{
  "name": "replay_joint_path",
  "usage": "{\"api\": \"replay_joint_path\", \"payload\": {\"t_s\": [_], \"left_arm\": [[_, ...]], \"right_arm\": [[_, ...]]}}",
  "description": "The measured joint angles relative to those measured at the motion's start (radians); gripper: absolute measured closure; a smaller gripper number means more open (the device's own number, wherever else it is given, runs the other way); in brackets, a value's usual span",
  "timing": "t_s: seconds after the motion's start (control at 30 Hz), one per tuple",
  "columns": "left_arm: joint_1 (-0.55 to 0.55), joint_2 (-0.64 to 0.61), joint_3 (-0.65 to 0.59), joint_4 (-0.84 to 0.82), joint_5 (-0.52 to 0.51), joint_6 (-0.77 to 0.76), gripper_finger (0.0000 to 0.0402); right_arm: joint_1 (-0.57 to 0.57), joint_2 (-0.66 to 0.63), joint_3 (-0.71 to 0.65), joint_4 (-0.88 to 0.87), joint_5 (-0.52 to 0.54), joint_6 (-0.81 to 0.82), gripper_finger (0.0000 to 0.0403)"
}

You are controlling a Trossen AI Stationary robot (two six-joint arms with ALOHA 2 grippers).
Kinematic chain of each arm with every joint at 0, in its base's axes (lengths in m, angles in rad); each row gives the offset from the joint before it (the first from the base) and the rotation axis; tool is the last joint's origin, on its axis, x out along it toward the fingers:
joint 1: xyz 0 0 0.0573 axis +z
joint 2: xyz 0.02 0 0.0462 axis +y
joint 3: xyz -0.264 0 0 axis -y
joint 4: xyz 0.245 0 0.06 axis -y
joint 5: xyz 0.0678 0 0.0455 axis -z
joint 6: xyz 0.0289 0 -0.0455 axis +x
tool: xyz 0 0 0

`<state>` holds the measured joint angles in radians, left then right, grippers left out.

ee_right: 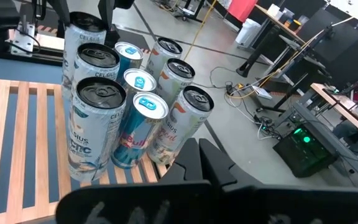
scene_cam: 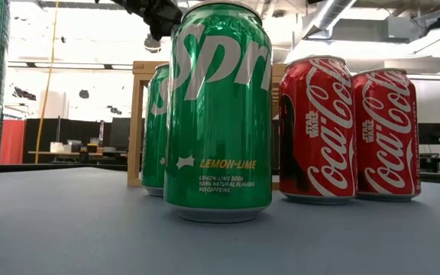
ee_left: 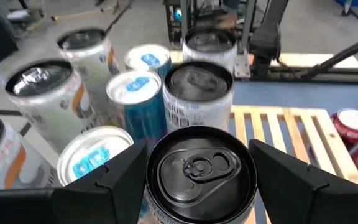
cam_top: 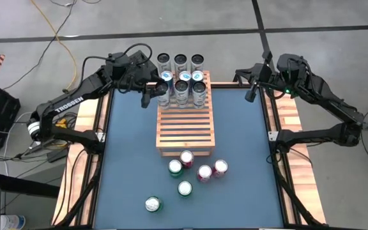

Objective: Place canned beverage on shelf
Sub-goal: Put the white blue soda can on the shelf aligned with the other white blue soda cans

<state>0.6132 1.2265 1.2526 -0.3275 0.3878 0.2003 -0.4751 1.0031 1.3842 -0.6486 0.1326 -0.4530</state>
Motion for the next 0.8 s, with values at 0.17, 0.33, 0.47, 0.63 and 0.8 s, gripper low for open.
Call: {"api": "replay_joint_path", "payload": {"t_s": [0.17, 0.33, 0.47, 0.63, 0.8], "left_arm": [[0.0, 0.004, 0.0, -0.005, -0.012, 0.017, 0.0165], [0.0, 0.023, 0.001, 0.01, -0.018, 0.017, 0.0165], [0.0, 0.034, 0.002, 0.016, -0.008, 0.004, 0.0165], [-0.001, 0.027, 0.002, 0.008, -0.007, -0.036, 0.0165], [-0.002, 0.022, 0.002, 0.002, -0.025, -0.027, 0.0159]], "right_arm": [[0.0, 0.0, 0.0, 0.0, 0.0, 0.0, 0.0403], [0.0, 0.0, 0.0, 0.0, 0.0, 0.0, 0.0403], [0.0, 0.0, 0.0, -0.001, 0.0, 0.0, 0.0403], [-0.006, 0.0, 0.0, -0.001, 0.0, 0.0, 0.0403], [-0.026, 0.0, 0.0, -0.002, -0.003, 0.0, 0.0403]]}}
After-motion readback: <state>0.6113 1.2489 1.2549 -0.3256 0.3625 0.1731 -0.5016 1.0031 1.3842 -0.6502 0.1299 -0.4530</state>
